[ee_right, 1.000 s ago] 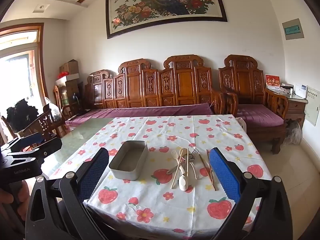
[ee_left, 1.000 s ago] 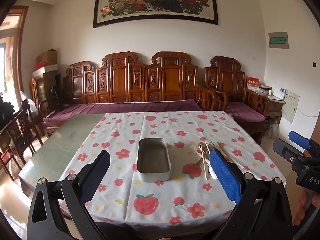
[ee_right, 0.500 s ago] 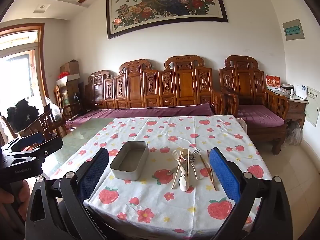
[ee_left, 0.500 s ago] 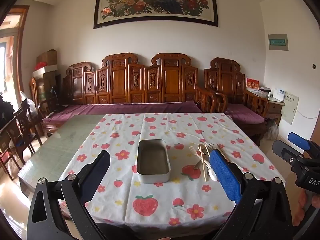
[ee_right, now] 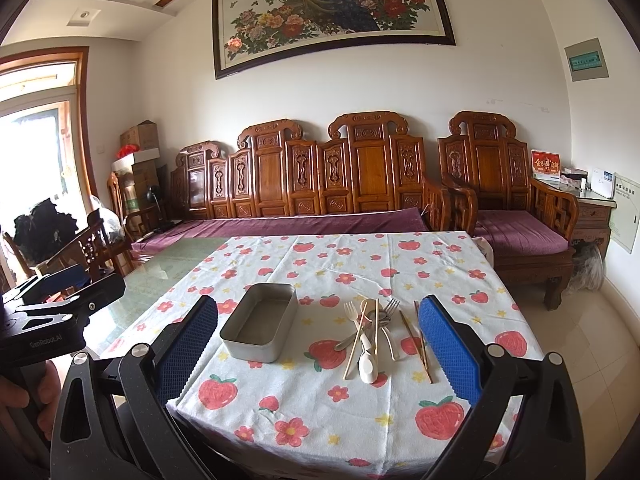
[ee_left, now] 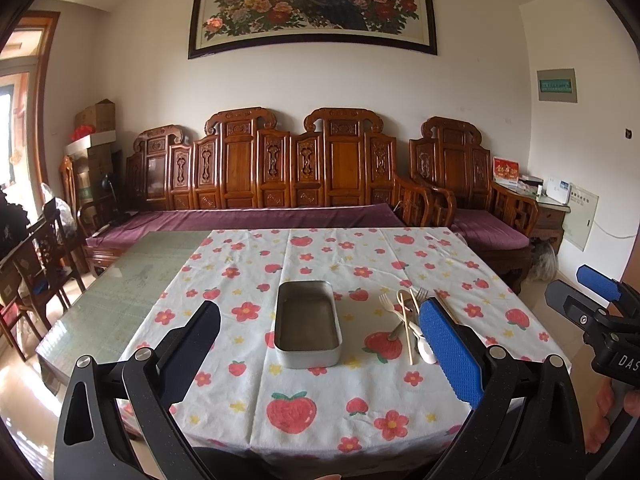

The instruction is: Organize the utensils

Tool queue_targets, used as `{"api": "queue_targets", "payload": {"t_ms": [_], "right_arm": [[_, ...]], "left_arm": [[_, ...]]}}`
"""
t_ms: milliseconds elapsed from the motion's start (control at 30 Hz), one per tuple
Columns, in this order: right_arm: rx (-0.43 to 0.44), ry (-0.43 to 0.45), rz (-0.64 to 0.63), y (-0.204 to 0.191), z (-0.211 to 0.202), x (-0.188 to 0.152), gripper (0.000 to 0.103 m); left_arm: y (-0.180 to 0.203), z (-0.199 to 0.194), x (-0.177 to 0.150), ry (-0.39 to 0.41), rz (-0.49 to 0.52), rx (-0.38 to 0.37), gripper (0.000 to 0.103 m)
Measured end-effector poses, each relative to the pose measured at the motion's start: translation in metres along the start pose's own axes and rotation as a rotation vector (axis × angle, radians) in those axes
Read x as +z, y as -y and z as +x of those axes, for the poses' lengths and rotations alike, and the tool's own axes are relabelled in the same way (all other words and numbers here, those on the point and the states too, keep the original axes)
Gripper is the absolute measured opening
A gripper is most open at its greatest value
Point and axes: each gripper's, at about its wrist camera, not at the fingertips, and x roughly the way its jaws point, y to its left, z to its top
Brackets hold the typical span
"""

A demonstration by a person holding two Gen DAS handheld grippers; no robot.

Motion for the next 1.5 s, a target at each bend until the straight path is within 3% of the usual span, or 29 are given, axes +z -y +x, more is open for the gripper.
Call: {"api": "queue_targets", "payload": {"t_ms": [1033,1067,1200,1500], "right_arm": [[0.001,0.003,0.001,0.000,-0.003,0.001,0.101],[0.001,0.003,0.001,0.000,-0.003,0.001,0.101],[0.001,0.004,0.000,0.001,-0.003,0.001,0.101],[0.001,0.003,0.001,0.000,-0.004,0.002,0.101]], "left_arm": [[0.001,0.000,0.002,0.010,0.001,0.000,0.097],[-0.004,-0.008,0.018,0.012,-0.001,0.001,0.097],[-0.006,-0.008,0.027,0.011,-0.006,-0.007,0.097],[-0.005,-0.009,0.028,0.015,-0.001,-0.004,0.097]]}}
